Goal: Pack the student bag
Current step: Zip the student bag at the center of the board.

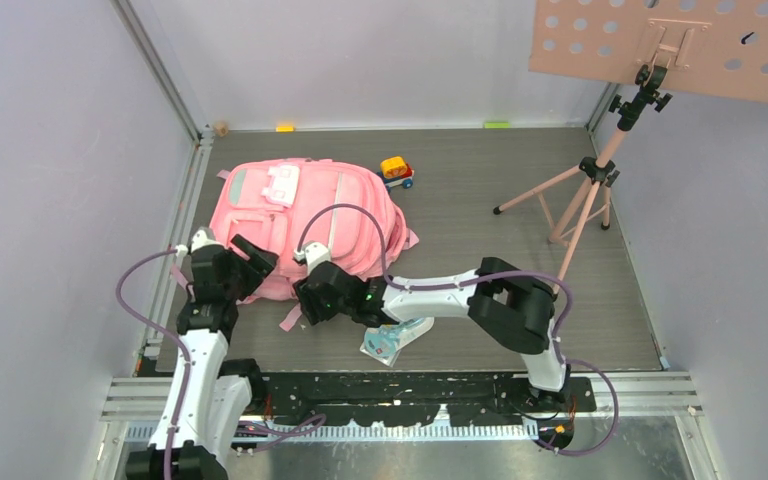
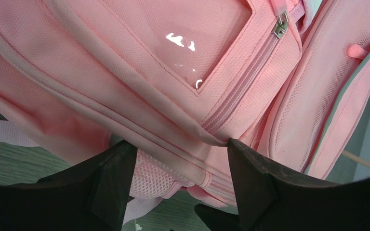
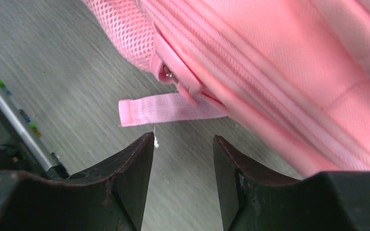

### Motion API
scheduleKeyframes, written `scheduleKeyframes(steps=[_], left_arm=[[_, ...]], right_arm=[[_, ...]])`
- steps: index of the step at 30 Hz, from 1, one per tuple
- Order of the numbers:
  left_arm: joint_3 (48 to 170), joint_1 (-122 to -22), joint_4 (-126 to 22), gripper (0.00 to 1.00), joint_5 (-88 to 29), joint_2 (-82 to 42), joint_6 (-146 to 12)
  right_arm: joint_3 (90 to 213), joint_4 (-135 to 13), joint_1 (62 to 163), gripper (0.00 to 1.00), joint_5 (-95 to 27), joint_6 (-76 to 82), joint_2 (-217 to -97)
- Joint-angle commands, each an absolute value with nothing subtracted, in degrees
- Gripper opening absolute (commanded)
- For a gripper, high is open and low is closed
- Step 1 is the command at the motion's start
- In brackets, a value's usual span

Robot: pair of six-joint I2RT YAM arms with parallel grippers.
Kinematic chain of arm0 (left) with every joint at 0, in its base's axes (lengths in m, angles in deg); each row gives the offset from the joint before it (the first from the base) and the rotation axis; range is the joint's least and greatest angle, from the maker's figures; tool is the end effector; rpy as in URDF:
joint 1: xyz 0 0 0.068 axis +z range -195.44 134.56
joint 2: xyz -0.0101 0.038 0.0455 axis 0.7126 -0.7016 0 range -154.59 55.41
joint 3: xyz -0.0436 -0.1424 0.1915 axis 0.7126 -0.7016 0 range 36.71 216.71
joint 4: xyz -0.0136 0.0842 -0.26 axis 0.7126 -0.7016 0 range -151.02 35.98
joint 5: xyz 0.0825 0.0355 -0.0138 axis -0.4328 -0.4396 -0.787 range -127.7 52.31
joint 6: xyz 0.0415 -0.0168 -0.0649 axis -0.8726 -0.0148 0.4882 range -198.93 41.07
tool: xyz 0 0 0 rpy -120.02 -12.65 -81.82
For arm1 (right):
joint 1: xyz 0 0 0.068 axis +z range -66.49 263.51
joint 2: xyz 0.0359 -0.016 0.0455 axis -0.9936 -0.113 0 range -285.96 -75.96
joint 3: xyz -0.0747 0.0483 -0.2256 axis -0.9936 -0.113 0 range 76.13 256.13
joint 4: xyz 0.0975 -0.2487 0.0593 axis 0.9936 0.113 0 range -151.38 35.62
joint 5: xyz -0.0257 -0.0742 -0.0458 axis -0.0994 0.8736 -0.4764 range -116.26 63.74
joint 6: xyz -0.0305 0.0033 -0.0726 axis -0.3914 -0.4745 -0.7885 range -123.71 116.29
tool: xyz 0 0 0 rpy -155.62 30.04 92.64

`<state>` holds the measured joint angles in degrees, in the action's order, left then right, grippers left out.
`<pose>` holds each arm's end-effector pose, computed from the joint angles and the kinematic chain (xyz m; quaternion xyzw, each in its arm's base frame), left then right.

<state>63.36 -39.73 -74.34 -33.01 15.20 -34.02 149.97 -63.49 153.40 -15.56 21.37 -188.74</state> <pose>0.2240 0.0168 0.1827 -0.3595 0.8053 -0.1916 0.4307 0.1703 0.4283 0.1283 -0.3007 0.8391 0.2721 0.3626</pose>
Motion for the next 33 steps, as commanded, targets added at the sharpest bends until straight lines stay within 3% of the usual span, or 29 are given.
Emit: scheduleKeyframes(steps=[1, 8, 13, 17, 24, 26, 33], left_arm=[[60.7, -39.3, -69.8, 0.67, -33.5, 16.6, -31.7], [60.1, -39.3, -70.4, 0.45, -36.7, 18.6, -33.3], [60.7, -39.3, -71.0, 0.35, -37.2, 18.0, -34.8], [60.7, -39.3, -71.0, 0.25, -37.2, 18.3, -35.0], [60.8, -39.3, -71.0, 0.07, -39.3, 18.1, -35.9], [61.1, -39.3, -71.1, 0.0, -39.7, 18.0, -36.6], [63.5, -39.3, -72.3, 0.0, -42.5, 17.6, -39.2]], right_arm=[[153.9, -70.6, 153.5, 0.53, -13.2, 17.0, -191.4], [156.6, -74.7, 153.5, 0.48, -10.9, 15.1, -197.0], [158.1, -76.1, 153.5, 0.46, -9.4, 13.8, -200.4], [158.5, -77.2, 153.6, 0.34, -7.4, 13.0, -201.4], [157.2, -79.3, 153.6, 0.02, -3.5, 11.2, -200.7], [156.2, -79.4, 153.6, 0.01, -3.5, 10.9, -199.9], [150.6, -78.7, 153.6, 0.0, -3.4, 11.5, -195.6]])
